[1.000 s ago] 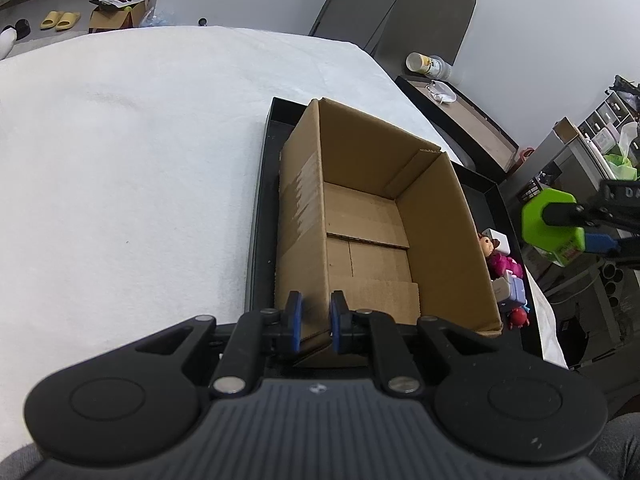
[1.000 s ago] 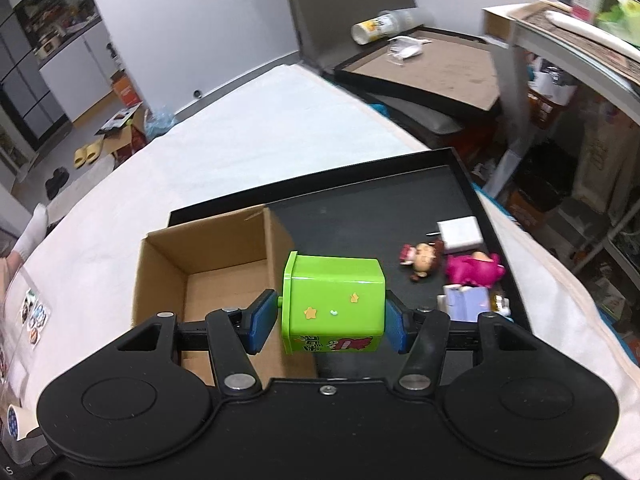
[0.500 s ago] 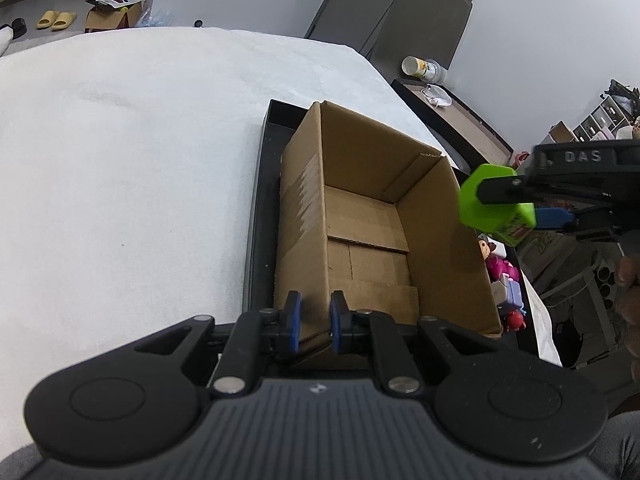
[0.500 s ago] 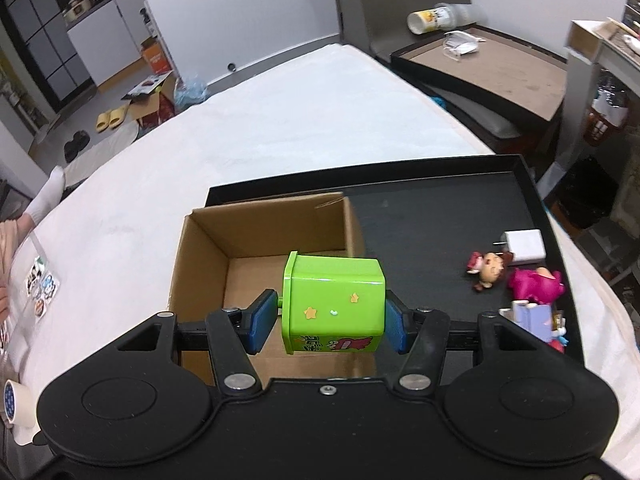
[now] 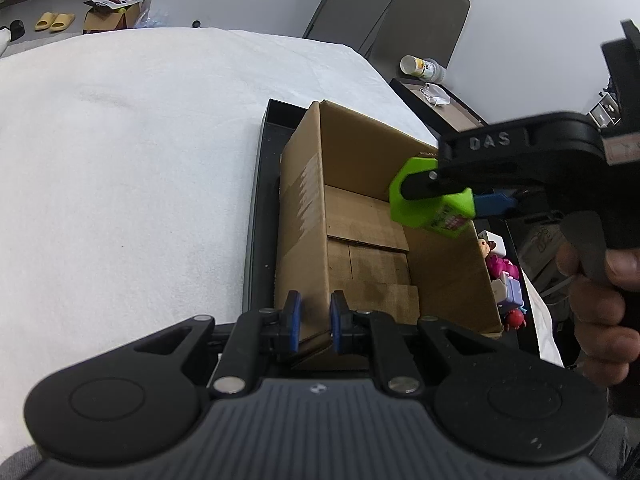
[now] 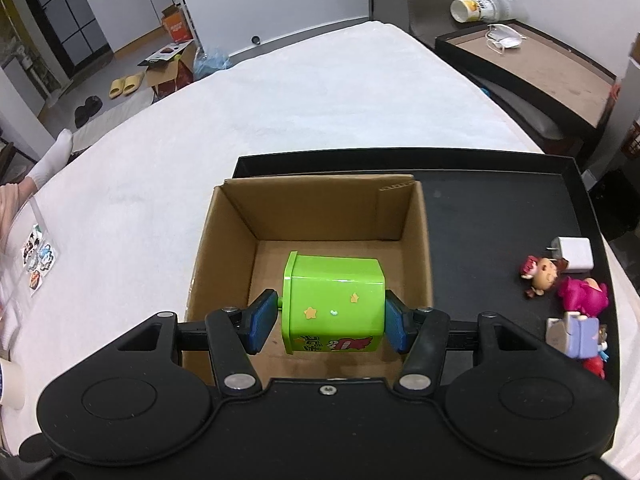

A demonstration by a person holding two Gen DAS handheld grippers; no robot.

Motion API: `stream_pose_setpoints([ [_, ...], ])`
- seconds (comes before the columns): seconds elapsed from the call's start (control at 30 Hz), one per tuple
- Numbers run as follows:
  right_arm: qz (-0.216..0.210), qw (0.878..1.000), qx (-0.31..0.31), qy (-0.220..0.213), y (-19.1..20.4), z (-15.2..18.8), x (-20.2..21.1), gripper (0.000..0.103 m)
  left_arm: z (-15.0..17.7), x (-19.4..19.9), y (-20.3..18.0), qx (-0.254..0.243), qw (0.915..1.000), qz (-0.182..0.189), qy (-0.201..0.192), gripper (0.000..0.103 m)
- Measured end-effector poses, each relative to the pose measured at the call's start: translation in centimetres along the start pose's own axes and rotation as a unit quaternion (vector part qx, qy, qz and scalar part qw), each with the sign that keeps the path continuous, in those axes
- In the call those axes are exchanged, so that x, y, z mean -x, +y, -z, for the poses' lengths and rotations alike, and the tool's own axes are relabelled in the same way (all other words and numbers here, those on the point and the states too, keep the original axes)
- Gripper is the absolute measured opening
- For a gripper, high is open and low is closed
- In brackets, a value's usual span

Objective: Organize rigid objects
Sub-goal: 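Lower the green cube box into the cardboard box and open the right gripper, then move the right gripper to the lavender block figure and grasp it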

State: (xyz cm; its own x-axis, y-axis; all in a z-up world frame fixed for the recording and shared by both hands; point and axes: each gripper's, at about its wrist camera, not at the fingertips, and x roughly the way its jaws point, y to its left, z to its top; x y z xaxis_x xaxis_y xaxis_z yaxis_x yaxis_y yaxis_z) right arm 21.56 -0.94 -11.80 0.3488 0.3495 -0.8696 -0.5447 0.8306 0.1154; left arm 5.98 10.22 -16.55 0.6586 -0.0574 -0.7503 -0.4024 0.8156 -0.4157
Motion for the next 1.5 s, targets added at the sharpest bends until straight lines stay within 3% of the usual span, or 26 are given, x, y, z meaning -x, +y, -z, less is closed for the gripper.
stream_pose_setpoints([
  [0.37, -0.024, 1.0, 0.015, -0.001, 1.4, -0.9, -0.5, 0.055, 0.0, -0.1, -0.1, -0.002, 1.0, 0.0, 0.0, 0.014],
  [0.5, -0.036, 0.999, 0.023, 0.0, 1.7, -0.7, -0.1, 0.064, -0.1, -0.2, -0.1, -0.003, 1.0, -0.002, 0.002, 0.014],
  [0.6, -0.04, 0.999, 0.023, 0.0, 1.2, -0.4, 0.6, 0.064, -0.1, -0.3, -0.3, -0.007, 1.0, -0.003, 0.001, 0.014],
  [0.9, -0.031, 0.999, 0.01, -0.01, -2.8, 0.4, 3.2, 0.064, 0.0, -0.3, -0.4, -0.009, 0.9999, -0.008, 0.0, 0.014],
  [1.03, -0.018, 1.0, 0.007, -0.021, -4.6, 0.9, 4.3, 0.072, 0.0, -0.3, -0.5, -0.011, 0.9999, -0.012, 0.0, 0.014],
  [1.5, 0.008, 0.999, -0.032, -0.027, -12.4, 3.0, 5.9, 0.072, 0.1, -0.5, -1.3, -0.018, 0.9995, -0.027, 0.001, 0.014],
])
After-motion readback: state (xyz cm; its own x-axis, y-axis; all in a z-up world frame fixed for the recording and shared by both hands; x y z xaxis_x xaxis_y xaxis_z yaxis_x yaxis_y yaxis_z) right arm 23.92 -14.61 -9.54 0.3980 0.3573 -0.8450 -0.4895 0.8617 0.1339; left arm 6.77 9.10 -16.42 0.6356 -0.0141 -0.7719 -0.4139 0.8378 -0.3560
